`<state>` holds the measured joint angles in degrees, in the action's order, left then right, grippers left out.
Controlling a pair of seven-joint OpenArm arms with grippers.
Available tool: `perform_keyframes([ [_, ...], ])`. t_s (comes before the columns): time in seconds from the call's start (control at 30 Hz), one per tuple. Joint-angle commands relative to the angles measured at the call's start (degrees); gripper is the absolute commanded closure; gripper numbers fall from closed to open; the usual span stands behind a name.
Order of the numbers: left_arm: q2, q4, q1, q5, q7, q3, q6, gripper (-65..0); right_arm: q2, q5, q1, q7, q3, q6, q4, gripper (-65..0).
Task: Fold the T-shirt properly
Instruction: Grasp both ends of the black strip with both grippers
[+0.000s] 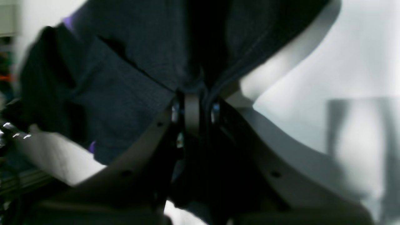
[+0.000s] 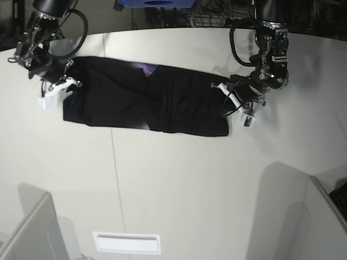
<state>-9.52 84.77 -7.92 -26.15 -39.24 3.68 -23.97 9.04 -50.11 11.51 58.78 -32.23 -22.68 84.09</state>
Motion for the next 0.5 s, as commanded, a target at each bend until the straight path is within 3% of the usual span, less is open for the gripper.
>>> perform_keyframes([
  [0.0,0.2,-0.5,0.1,2.2,-4.5,-0.6,0.4,0.0,0.9,-1.8,-0.5,-0.5,0.0,0.8,2.9,0.0],
  [0.2,1.2,-0.2,2.1,2.2,-4.6,-5.0,3.2,0.0,1.2,-1.9,-1.1,1.0,1.7,3.0,12.4,0.0],
  [0.33,1.2,-0.2,2.5,2.0,-4.6,-8.2,4.7,0.0,0.9,-2.2,-1.9,5.0,4.9,6.5,18.5,0.0],
  [0.47,1.3,-0.2,2.5,1.8,-4.6,-9.5,5.1,0.0,-2.1,-2.3,-2.0,5.4,8.2,7.2,22.1,0.0],
])
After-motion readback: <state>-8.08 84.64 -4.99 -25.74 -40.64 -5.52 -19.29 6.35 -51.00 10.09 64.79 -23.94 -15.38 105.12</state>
